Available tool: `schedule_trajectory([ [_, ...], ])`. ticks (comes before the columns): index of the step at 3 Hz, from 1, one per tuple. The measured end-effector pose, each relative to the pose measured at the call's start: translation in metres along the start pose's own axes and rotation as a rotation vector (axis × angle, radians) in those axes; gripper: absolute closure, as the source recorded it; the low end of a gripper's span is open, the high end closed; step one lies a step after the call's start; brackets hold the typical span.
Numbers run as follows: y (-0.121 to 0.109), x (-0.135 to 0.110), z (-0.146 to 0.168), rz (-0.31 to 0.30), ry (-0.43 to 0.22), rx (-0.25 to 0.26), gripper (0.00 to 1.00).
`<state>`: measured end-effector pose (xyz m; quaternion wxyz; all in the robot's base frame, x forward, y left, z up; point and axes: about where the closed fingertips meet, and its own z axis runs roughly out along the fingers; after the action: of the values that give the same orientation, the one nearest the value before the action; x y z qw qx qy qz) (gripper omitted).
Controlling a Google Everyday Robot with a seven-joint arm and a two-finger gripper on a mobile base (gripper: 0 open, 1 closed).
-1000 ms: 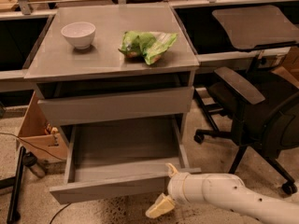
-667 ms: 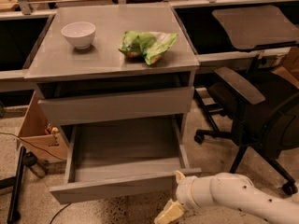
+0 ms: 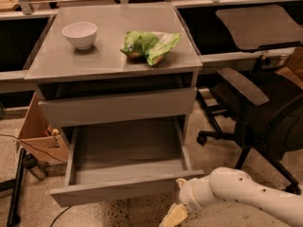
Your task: Close middle drawer
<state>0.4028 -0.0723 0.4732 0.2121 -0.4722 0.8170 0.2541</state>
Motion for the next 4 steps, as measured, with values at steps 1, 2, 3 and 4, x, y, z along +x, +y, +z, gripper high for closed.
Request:
schedule_trajectory([
  [1, -0.01, 0.01, 0.022, 0.041, 0.05, -0.062, 0.0],
  [2, -0.02, 0.006, 0.044, 0.053, 0.078, -0.111, 0.0],
  [3, -0.029, -0.012, 0.059, 0.041, 0.076, -0.134, 0.0],
  [4, -0.036, -0.039, 0.066, 0.016, 0.034, -0.133, 0.0],
])
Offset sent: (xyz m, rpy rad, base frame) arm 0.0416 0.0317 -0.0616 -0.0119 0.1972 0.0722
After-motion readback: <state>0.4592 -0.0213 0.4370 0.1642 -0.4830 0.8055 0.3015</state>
